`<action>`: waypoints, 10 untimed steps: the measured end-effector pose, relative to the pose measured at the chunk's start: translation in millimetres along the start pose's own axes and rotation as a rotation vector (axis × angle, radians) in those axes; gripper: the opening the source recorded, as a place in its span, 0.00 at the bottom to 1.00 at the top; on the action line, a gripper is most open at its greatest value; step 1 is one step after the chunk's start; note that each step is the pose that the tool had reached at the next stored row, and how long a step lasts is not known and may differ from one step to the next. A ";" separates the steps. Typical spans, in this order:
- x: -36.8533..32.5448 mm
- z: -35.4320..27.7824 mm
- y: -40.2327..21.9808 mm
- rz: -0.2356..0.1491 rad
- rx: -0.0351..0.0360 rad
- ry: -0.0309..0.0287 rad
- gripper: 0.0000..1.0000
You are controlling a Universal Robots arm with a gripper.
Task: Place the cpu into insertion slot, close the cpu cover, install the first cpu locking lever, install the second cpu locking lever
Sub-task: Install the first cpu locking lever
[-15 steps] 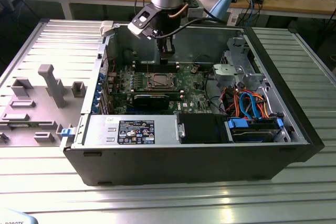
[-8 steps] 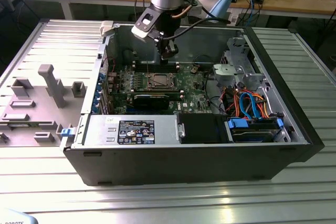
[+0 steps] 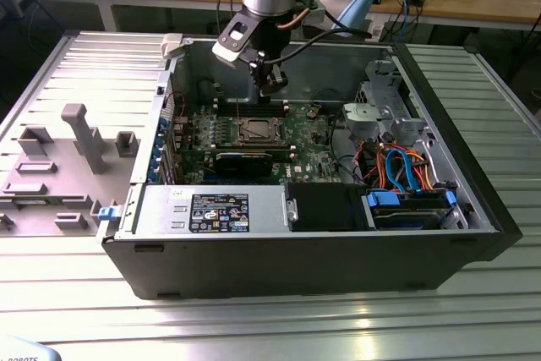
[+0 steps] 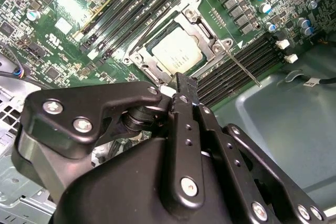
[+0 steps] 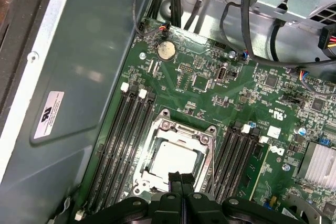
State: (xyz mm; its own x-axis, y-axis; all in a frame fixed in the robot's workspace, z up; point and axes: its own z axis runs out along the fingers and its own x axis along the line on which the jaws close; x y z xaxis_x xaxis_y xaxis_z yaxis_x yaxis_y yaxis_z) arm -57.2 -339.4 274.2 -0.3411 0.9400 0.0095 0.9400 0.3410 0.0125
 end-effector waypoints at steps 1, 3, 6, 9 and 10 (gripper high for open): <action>0.0 0.0 0.0 -0.001 0.0000 0.0000 0.11; 0.0 0.0 0.0 -0.012 0.0001 0.0001 0.11; 0.0 0.0 0.0 -0.075 0.0007 0.0009 0.11; 0.0 0.1 0.0 -0.140 0.0013 0.0017 0.11; 0.0 0.1 0.0 -0.161 0.0015 0.0019 0.11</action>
State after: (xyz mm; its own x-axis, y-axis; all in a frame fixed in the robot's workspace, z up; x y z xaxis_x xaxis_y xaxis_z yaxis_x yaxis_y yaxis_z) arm -57.2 -339.5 274.1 -0.4874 0.8732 0.0094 0.8732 0.4872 0.0125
